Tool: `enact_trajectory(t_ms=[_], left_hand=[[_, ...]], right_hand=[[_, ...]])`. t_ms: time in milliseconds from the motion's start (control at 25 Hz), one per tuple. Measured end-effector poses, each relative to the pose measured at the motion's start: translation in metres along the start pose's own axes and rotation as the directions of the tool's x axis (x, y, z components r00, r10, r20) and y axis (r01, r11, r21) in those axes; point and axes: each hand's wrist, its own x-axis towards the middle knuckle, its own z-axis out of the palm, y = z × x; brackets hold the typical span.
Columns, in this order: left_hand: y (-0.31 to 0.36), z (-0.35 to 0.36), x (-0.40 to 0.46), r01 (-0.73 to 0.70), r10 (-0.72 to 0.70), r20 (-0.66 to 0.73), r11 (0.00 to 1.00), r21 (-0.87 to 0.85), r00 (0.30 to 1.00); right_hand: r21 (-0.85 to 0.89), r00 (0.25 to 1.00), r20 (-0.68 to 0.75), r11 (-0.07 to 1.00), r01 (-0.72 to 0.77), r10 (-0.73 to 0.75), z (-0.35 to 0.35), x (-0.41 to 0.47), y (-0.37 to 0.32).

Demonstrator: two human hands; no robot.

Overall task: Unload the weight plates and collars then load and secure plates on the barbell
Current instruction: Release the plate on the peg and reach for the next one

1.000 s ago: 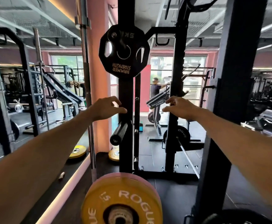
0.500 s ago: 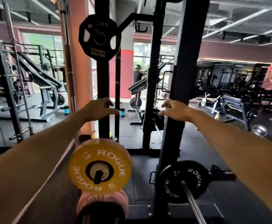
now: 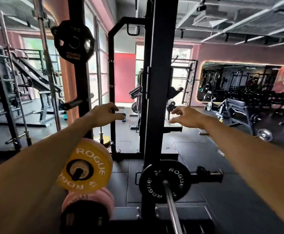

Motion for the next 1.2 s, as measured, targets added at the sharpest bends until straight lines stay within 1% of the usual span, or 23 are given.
enact_trajectory(t_ms=[160, 320, 440, 600, 760, 920, 1080, 1200], left_hand=[[0.070, 0.061, -0.014, 0.033, -0.033, -0.033, 0.999, -0.011, 0.999], [0.116, 0.081, -0.027, 0.056, -0.056, -0.026, 0.998, 0.026, 0.998], [0.135, 0.097, -0.039, 0.053, -0.053, 0.005, 0.999, -0.004, 0.999], [0.112, 0.148, -0.061, 0.084, -0.084, 0.028, 0.996, -0.008, 0.996], [0.074, 0.220, -0.064, 0.119, -0.120, 0.037, 0.993, 0.024, 0.992], [0.039, 0.303, -0.040, 0.123, -0.123, -0.010, 0.991, 0.044, 0.992], [-0.009, 0.393, -0.006, 0.127, -0.126, -0.019, 0.990, 0.068, 0.992], [-0.050, 0.452, 0.020, 0.145, -0.144, -0.021, 0.986, 0.087, 0.989]], right_hand=[[0.017, 0.999, 0.041, 1.000, 0.002, -0.003, -0.042, -0.020, 0.076], [0.027, 0.998, 0.058, 1.000, -0.002, 0.000, -0.068, -0.043, 0.119], [0.040, 0.998, 0.048, 0.998, -0.039, 0.037, -0.075, -0.065, 0.150], [0.021, 0.998, 0.023, 0.998, -0.057, 0.056, -0.054, -0.085, 0.190], [0.034, 0.997, 0.030, 0.997, -0.071, 0.070, 0.004, -0.077, 0.249], [0.053, 0.999, 0.025, 0.997, -0.050, 0.049, 0.071, -0.046, 0.316], [0.073, 0.999, 0.014, 0.997, -0.032, 0.031, 0.140, -0.006, 0.384], [0.096, 0.998, 0.025, 0.994, -0.053, 0.051, 0.192, 0.023, 0.433]])
